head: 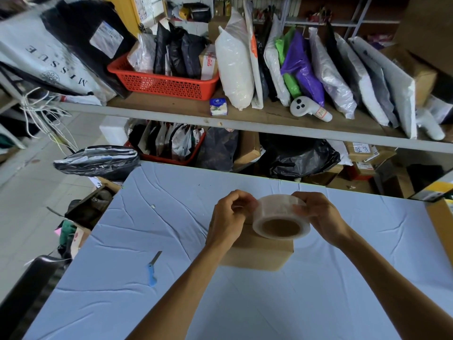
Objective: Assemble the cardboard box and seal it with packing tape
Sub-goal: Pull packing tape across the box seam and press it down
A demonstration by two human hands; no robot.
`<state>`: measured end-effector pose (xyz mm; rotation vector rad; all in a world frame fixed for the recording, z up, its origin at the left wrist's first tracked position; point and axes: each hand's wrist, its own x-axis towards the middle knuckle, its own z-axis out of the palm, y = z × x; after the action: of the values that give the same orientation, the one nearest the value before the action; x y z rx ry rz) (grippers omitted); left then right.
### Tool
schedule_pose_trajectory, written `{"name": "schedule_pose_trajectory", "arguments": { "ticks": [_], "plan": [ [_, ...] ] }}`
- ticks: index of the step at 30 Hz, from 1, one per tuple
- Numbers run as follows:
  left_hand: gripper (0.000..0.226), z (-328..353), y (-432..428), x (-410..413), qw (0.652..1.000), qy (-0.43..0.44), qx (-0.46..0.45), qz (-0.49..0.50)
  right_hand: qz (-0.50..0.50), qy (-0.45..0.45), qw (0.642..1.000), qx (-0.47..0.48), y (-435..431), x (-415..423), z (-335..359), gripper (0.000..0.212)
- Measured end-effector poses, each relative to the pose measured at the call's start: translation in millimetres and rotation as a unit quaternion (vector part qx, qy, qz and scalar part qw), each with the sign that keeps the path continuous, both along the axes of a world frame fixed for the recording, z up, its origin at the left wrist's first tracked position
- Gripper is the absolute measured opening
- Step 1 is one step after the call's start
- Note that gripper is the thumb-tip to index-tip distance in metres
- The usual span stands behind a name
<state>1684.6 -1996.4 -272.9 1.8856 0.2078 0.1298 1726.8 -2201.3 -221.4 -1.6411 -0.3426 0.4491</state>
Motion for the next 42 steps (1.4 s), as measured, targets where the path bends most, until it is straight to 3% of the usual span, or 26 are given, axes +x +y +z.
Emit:
{"name": "schedule_pose_trajectory", "arguments": {
  "ticks": [6,10,12,15,20,25,30,35,39,42],
  "plan": [
    [0.023,-2,5,7,0.994,0.001,0.068,-0.080,0.009,-0.007,1.000,-0.024,1,2,-2,0.009],
    [0.026,2,7,7,0.989,-0.035,0.113,-0.087,0.010,-0.023,0.999,-0.032,2,6,-1,0.024],
    [0.024,0,10,6,0.988,-0.042,0.123,-0.081,0.009,-0.023,0.999,-0.035,5,4,0,0.022],
    [0.020,-4,10,-2,0.991,-0.033,0.112,-0.071,0.013,-0.017,0.999,-0.035,10,0,1,0.011],
    [0.016,-2,9,-6,0.993,-0.040,0.091,-0.068,-0.004,-0.019,0.999,-0.037,11,-1,-1,0.027],
    [0.023,1,8,-6,0.997,-0.039,0.015,-0.067,0.012,-0.020,0.998,-0.062,11,1,4,0.015],
    [0.019,4,4,-6,0.998,-0.029,0.036,-0.048,-0.011,0.010,1.000,-0.027,7,3,1,0.027],
    [0.015,19,-3,-1,0.996,-0.061,0.059,-0.026,-0.034,0.037,0.998,0.040,4,6,7,0.010],
    [0.020,33,-4,1,0.992,-0.105,0.068,-0.029,-0.056,0.056,0.993,0.093,4,7,11,0.023],
    [0.027,39,-4,1,0.988,-0.098,0.105,-0.049,-0.129,0.081,0.983,0.106,6,2,11,0.006]
  ]
}}
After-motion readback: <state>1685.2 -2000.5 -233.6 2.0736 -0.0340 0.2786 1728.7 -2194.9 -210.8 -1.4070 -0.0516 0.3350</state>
